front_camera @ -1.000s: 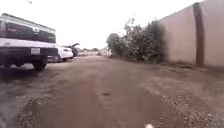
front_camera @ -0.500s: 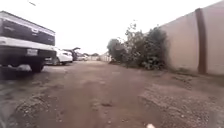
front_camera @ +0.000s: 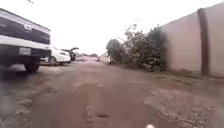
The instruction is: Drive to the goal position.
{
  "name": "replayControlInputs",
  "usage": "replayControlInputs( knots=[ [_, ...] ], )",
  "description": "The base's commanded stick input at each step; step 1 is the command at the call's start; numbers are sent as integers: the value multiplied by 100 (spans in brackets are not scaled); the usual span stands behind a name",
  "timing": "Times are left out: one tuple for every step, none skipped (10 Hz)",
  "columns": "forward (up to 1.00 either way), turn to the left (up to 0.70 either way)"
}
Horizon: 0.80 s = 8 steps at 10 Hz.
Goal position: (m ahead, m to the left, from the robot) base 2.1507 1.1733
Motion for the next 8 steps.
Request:
replayControlInputs(
  knots=[
    [50, 0],
    [50, 0],
    [50, 0],
    [50, 0],
    [50, 0],
    [50, 0],
    [50, 0],
    [50, 0]
  ],
)
